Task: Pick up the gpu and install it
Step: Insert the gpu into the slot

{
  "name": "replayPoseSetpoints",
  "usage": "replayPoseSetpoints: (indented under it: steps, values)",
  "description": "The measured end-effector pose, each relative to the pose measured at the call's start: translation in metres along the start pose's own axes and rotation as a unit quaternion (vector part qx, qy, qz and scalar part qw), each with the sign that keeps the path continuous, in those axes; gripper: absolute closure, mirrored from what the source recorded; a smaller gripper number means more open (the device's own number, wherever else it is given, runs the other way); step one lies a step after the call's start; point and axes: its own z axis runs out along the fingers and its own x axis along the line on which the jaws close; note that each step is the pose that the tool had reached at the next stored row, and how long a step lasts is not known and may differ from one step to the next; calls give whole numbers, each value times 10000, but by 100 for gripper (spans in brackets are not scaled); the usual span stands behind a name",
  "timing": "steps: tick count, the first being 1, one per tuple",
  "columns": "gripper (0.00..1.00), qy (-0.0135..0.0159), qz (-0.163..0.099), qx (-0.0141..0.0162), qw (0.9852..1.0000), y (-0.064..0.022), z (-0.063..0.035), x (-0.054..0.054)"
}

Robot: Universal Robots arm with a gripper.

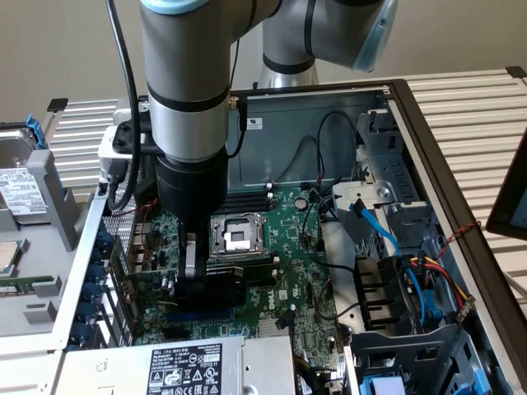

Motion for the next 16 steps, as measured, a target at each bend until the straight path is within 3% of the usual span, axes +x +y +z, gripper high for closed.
replayPoseSetpoints:
  steps: [16]
  values:
    - [73, 0, 0, 0, 10000, 2, 4, 0]
